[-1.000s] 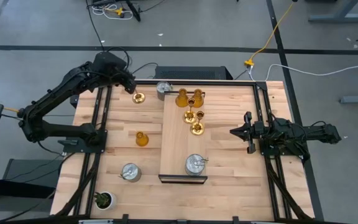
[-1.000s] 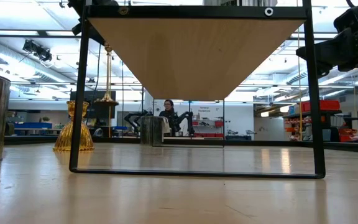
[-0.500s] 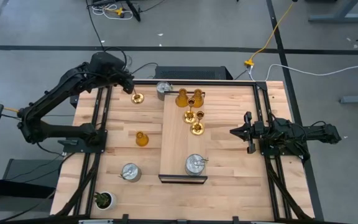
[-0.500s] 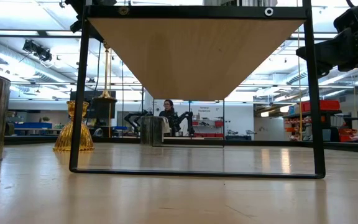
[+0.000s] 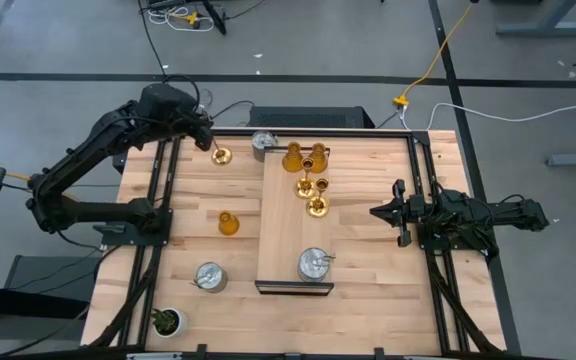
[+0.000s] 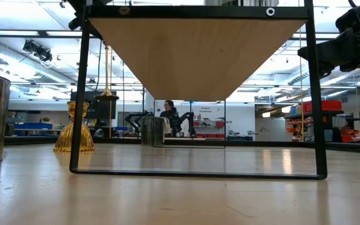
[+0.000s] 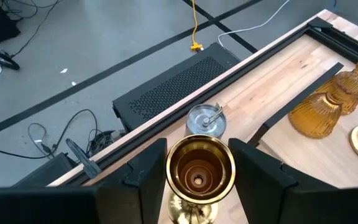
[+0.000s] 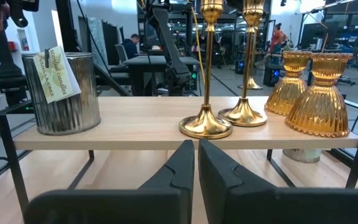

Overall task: Pick & Place candle stick holders
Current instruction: Put the candle holder on the shelf aligned with the other candle holder

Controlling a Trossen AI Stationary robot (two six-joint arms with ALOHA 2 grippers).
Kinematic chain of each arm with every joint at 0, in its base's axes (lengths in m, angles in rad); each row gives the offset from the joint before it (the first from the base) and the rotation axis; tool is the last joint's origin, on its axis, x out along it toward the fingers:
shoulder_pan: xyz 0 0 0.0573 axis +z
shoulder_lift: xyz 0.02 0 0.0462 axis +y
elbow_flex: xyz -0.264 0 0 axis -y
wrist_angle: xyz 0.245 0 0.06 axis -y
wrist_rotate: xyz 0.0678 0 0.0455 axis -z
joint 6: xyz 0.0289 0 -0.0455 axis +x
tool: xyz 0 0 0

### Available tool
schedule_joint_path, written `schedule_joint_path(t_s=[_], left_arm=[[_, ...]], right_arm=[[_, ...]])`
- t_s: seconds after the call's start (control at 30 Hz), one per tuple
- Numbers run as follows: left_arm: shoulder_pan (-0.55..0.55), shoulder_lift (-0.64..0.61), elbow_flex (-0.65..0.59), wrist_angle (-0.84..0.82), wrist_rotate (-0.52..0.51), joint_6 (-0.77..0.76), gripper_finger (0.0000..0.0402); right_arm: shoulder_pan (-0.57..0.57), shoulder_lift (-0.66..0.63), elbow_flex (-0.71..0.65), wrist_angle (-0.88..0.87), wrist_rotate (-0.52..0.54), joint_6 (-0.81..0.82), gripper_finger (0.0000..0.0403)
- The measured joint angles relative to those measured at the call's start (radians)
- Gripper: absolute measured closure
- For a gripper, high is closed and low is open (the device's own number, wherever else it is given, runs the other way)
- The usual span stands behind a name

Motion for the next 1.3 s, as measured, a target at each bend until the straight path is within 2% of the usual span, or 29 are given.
schedule_joint_path(t_s=[0.57,0.9,1.13,1.3], left_arm=[[0.0,0.001,0.101,-0.027,0.0,0.035,0.0225],[0.0,0.001,0.108,-0.037,0.027,0.034,0.0241],[0.0,0.001,0.108,-0.037,0.026,0.035,0.0232],[0.0,0.001,0.108,-0.037,0.026,0.034,0.0243]], right_arm=[[0.0,0.0,0.0,0.0,0.0,0.0,0.0376],[0.0,0.0,0.0,0.0,0.0,0.0,0.0376],[0.0,0.0,0.0,0.0,0.0,0.0,0.0376],[0.0,0.0,0.0,0.0,0.0,0.0,0.0376]])
